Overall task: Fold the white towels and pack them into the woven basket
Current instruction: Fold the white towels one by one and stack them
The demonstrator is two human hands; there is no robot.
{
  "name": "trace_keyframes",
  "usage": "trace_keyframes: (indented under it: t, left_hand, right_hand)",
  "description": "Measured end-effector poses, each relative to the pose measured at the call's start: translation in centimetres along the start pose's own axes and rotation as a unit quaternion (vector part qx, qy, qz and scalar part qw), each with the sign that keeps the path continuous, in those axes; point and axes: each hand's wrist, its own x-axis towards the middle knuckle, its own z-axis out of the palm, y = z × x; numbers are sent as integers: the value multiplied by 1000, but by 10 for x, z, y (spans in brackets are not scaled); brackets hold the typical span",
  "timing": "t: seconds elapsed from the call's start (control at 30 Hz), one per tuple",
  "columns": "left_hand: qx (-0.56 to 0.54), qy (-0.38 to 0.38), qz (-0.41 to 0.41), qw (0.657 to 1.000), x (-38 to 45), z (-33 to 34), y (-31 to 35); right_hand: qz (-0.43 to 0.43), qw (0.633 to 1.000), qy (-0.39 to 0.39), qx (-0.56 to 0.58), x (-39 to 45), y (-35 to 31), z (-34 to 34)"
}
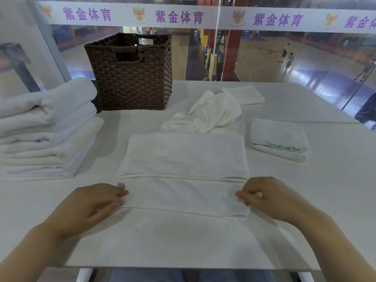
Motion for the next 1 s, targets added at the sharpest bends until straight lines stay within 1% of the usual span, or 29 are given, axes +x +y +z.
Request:
trace_keyframes:
  t: [0.03, 0.1, 0.13, 0.2, 0.3, 0.33, 0.4, 0.47, 0.57, 0.7, 0.77, 0.87, 0.93, 1.0]
  left_hand:
    - [-5, 30, -22, 999, 2, -2, 0]
    - [15, 74, -81, 994, 14, 0, 1]
    - [36, 84, -104, 990, 22, 2, 2]
    - [52, 70, -129, 988, 41, 11, 1]
    - [49, -20, -118, 992, 66, 23, -4]
    - [51, -47, -120, 990, 73, 24, -5]
    - [70, -78, -130, 986, 83, 23, -9]
    - [105, -91, -142, 980, 90, 20, -12]
    - [126, -55, -128, 982, 96, 21, -12]
    - [122, -26, -150, 981, 100, 11, -14]
    - [108, 13, -149, 983, 96, -3, -11]
    - [86, 70, -111, 988, 75, -18, -1]
    - [47, 67, -118, 990, 48, -15, 8]
    - [14, 31, -129, 991, 21, 0, 11]
  right_hand:
    - [14, 999, 40, -27, 2, -1, 0]
    - [22, 991, 126, -38, 6, -1, 5]
    - [24, 988, 147, -36, 8, 1, 8]
    - [21, 988, 142, -50, 14, 8, 16]
    - [-3, 982, 150, -112, 23, 16, 25]
    - [-16, 977, 163, -133, 27, 19, 28]
    - [-27, 970, 187, -155, 31, 22, 30]
    - [-29, 966, 206, -154, 33, 25, 33]
    - [-39, 967, 212, -137, 35, 26, 32]
    - [-46, 976, 192, -94, 37, 23, 11]
    - [-56, 970, 224, -83, 33, 15, -7]
    - [-88, 951, 286, -73, 12, 1, -26]
    - [-109, 951, 283, -56, -6, -6, -22]
    - [-119, 965, 232, -35, -20, -4, -2]
